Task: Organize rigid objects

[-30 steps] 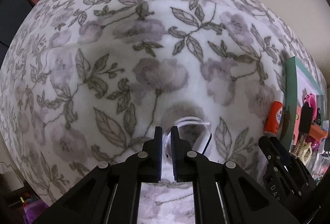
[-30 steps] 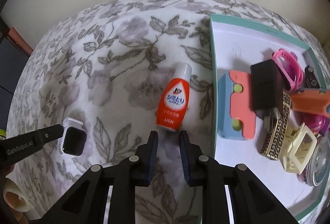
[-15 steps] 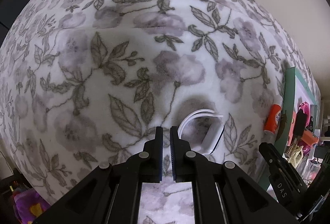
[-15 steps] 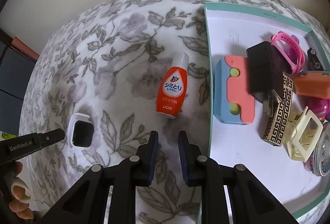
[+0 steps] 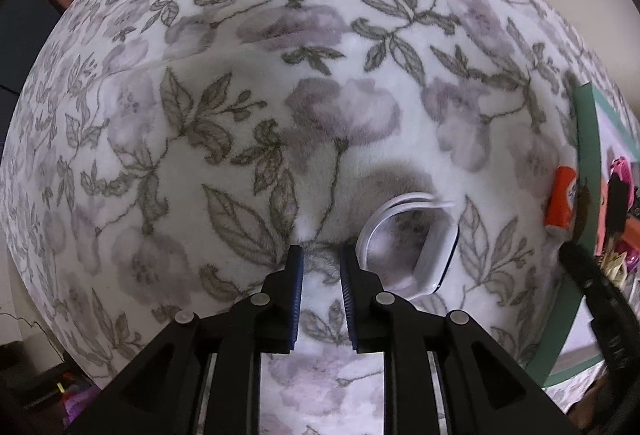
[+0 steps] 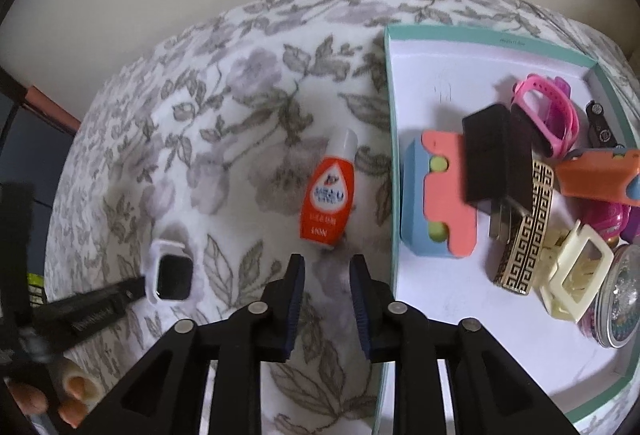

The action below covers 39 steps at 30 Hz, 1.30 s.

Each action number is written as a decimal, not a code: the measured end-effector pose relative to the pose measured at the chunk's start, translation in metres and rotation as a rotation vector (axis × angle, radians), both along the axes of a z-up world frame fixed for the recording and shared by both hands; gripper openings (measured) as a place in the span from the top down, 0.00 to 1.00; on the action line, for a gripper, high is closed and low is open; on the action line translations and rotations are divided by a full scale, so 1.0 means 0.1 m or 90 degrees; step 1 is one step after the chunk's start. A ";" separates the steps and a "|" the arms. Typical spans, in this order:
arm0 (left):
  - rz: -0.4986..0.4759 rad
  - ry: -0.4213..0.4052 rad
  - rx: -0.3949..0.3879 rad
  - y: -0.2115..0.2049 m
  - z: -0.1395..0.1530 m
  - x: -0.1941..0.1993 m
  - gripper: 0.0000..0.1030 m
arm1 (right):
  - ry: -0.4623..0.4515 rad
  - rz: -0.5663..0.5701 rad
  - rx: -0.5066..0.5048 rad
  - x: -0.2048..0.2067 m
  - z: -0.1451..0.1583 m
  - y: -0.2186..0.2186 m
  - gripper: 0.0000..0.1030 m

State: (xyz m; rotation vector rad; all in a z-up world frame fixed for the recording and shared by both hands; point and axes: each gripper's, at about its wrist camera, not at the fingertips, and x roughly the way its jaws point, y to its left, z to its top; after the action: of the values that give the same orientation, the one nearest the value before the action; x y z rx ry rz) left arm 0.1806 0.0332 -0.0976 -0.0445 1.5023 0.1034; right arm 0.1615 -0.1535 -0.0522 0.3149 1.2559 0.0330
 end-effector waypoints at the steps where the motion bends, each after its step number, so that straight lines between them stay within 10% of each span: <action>1: -0.003 0.003 0.002 -0.01 -0.02 0.00 0.82 | -0.006 -0.001 0.000 0.01 0.01 0.00 0.68; 4: -0.016 0.005 0.010 -0.06 -0.05 -0.02 0.81 | -0.026 -0.004 -0.026 0.04 0.05 0.01 0.57; 27: -0.054 0.003 0.023 -0.12 -0.07 0.06 0.79 | -0.024 -0.015 -0.090 0.26 -0.21 0.20 0.59; 34: -0.018 -0.002 -0.016 0.03 0.01 0.08 0.50 | -0.027 -0.015 -0.060 0.26 -0.20 0.16 0.57; 39: -0.026 -0.035 -0.012 0.05 0.22 0.12 0.47 | -0.031 -0.017 -0.056 0.27 -0.20 0.15 0.57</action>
State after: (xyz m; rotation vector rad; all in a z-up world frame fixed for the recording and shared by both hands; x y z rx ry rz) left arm 0.1925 0.0383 -0.0752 -0.0309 1.4486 0.0543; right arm 0.1883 -0.1389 -0.0719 0.2533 1.2009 -0.0379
